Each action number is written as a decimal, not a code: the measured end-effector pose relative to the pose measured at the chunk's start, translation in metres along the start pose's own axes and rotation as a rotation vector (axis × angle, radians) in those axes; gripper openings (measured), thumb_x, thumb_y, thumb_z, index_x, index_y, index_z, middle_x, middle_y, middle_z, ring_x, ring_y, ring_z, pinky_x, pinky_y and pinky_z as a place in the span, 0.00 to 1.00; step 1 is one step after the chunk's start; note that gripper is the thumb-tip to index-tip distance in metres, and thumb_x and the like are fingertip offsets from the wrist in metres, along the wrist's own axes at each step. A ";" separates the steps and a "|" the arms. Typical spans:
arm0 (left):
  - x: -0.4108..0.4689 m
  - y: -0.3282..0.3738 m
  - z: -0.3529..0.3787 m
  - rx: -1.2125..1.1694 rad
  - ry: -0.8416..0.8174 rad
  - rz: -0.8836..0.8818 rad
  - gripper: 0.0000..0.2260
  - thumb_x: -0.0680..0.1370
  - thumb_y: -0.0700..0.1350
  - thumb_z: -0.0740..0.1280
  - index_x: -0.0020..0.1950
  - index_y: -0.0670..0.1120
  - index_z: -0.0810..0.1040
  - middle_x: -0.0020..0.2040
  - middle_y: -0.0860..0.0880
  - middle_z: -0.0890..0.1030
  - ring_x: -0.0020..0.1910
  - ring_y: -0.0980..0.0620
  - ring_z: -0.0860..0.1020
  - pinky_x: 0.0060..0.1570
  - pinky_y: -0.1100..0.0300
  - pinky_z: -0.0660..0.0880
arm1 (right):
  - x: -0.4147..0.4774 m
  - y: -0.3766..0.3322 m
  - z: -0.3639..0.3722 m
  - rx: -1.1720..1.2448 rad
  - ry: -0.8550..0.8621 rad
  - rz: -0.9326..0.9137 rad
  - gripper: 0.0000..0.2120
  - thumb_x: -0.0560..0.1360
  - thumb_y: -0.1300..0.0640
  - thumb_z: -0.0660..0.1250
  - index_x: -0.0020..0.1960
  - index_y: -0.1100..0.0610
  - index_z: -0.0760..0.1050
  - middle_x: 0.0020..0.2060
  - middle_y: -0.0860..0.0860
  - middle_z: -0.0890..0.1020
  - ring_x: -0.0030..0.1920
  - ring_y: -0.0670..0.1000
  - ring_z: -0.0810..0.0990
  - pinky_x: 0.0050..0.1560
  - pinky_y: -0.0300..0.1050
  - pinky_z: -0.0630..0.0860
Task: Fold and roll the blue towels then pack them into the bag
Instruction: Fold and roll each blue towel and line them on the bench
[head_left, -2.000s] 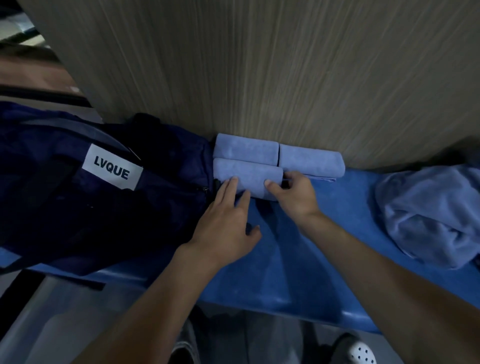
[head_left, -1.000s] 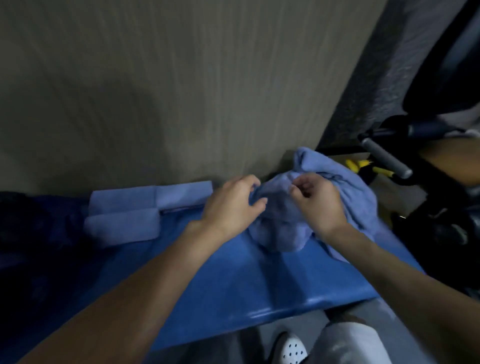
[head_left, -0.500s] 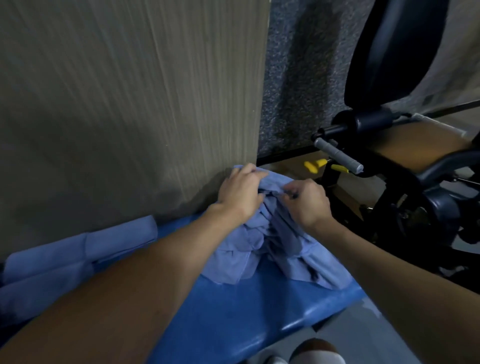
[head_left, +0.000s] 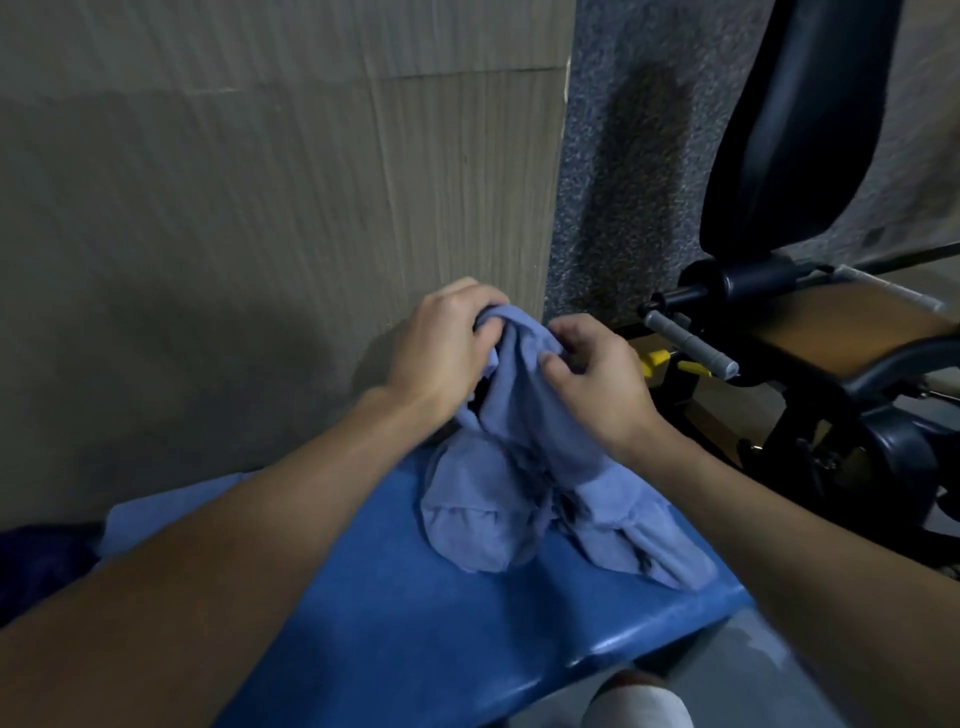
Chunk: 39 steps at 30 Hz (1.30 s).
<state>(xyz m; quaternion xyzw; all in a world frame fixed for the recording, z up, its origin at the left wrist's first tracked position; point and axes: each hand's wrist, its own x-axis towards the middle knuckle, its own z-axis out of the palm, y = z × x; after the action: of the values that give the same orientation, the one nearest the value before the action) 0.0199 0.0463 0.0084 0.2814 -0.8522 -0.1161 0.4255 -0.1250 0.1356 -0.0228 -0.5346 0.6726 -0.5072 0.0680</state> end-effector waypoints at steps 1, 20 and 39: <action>0.001 0.001 -0.012 0.015 0.031 0.001 0.08 0.73 0.36 0.65 0.47 0.46 0.82 0.42 0.52 0.79 0.41 0.54 0.77 0.44 0.54 0.74 | -0.001 -0.009 0.000 -0.027 -0.017 -0.016 0.06 0.72 0.52 0.64 0.47 0.50 0.77 0.42 0.49 0.82 0.46 0.53 0.80 0.51 0.58 0.76; -0.141 -0.034 -0.218 0.305 0.076 -0.153 0.07 0.75 0.42 0.66 0.47 0.51 0.82 0.42 0.59 0.75 0.39 0.56 0.74 0.42 0.50 0.75 | -0.088 -0.151 0.106 0.211 -0.304 -0.125 0.04 0.77 0.61 0.65 0.44 0.57 0.76 0.33 0.46 0.77 0.33 0.41 0.73 0.34 0.30 0.69; -0.333 -0.111 -0.155 0.263 -0.238 -0.806 0.06 0.78 0.46 0.66 0.42 0.47 0.78 0.43 0.50 0.78 0.42 0.49 0.77 0.44 0.47 0.77 | -0.198 -0.031 0.145 -0.233 -0.881 -0.034 0.10 0.72 0.62 0.62 0.35 0.56 0.79 0.34 0.48 0.82 0.38 0.45 0.79 0.44 0.47 0.77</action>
<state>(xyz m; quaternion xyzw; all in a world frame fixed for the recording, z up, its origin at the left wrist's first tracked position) 0.3442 0.1547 -0.1648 0.6279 -0.7250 -0.1948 0.2054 0.0700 0.2061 -0.1578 -0.7145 0.6231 -0.1535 0.2787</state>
